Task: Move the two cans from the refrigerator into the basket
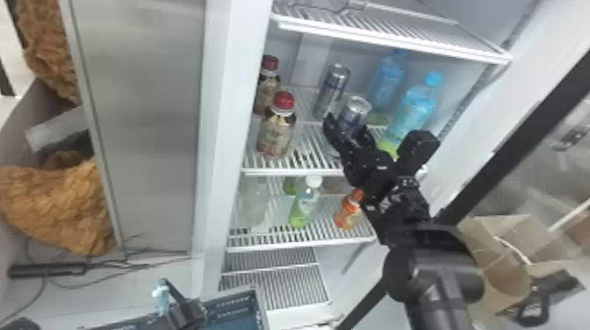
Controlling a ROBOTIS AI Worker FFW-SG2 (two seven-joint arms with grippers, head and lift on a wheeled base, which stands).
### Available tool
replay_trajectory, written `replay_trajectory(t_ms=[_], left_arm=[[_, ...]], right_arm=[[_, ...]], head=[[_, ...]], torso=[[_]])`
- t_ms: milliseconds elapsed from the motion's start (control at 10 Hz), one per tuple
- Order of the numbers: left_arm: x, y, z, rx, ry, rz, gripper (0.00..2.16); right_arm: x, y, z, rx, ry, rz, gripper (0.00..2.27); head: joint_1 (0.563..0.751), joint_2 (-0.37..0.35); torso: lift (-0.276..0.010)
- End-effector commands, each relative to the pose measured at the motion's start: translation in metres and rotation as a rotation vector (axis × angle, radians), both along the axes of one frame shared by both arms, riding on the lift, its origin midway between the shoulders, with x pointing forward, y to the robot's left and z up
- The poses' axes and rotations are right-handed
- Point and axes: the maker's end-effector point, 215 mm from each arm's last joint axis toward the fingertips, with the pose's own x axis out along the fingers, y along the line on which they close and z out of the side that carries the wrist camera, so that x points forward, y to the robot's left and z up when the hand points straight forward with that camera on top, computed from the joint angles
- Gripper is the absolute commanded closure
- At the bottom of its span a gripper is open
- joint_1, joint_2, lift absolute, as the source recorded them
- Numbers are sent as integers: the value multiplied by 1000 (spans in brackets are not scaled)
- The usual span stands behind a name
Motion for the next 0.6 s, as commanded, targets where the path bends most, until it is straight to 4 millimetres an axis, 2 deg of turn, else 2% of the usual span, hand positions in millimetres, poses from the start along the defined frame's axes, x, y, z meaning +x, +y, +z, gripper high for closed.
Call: replay_trajectory(t_ms=[0, 200, 300, 500], left_arm=[[0, 1, 0, 2, -1, -1, 1191], [0, 0, 0, 1, 0, -3, 1191], [0, -1, 0, 2, -3, -5, 1191], [-1, 0, 0, 2, 0, -5, 1191]], right_arm=[[-5, 1, 7, -15, -12, 4, 1289], [-12, 3, 3, -20, 6, 10, 1289], [-24, 8, 5, -29, 17, 19, 1289], [-61, 19, 19, -45, 33, 26, 1289]], head=[[695, -346], [695, -346], [695, -346], [695, -349]], torso=[[-31], [-31], [-31], [-31]])
